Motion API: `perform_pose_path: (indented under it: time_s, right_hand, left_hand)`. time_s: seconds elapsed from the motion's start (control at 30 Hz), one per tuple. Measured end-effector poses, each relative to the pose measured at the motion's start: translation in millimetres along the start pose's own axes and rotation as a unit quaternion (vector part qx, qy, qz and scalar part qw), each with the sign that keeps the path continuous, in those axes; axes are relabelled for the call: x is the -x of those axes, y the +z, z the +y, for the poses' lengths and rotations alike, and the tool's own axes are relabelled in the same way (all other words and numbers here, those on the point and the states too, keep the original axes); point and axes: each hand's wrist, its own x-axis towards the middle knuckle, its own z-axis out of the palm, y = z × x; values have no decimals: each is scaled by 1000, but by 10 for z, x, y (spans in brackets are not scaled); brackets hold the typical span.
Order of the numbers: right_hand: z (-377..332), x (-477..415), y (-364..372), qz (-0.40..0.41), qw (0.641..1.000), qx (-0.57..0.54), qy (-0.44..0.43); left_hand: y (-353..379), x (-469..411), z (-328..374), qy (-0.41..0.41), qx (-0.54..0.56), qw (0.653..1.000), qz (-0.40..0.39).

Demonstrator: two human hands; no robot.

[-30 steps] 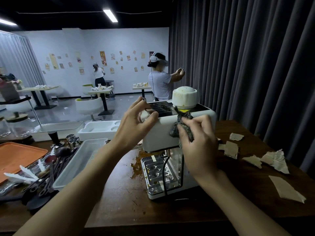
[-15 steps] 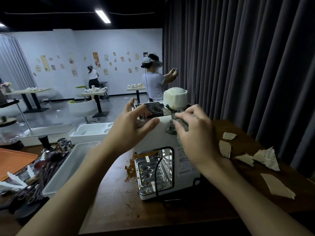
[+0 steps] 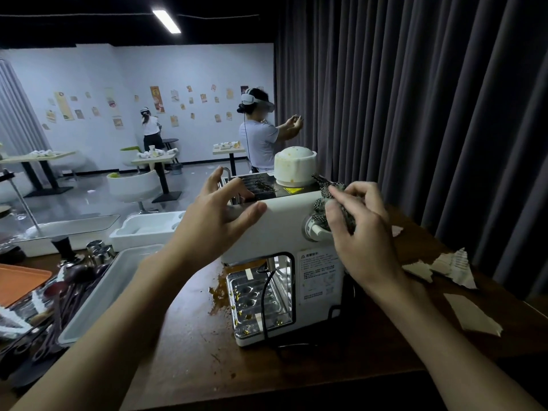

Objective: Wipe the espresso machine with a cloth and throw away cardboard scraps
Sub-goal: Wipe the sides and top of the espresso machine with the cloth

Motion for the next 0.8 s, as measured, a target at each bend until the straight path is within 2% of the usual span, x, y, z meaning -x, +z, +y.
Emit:
perform_pose_path:
  time_s: [0.13,0.23,0.43,0.63,0.8]
  right_hand:
    - [108,179,11,0,1000,-13,-6]
    - [166,289,67,50,998,-22,2]
    - [225,501,177,126,989,-21,78]
    - [88,814,409,100,987,-41,118]
    - [-192,884,597,88,992,-50,71]
  left_hand:
    - [16,-7,-7,6,1,1000,11]
    - [27,-13,-35,9,-7,1000,7]
    - [24,-17,-47,12,-13,1000,2]
    - [28,-16,-49,9,0,1000,9]
    - [37,-25,-80,12,2,1000,13]
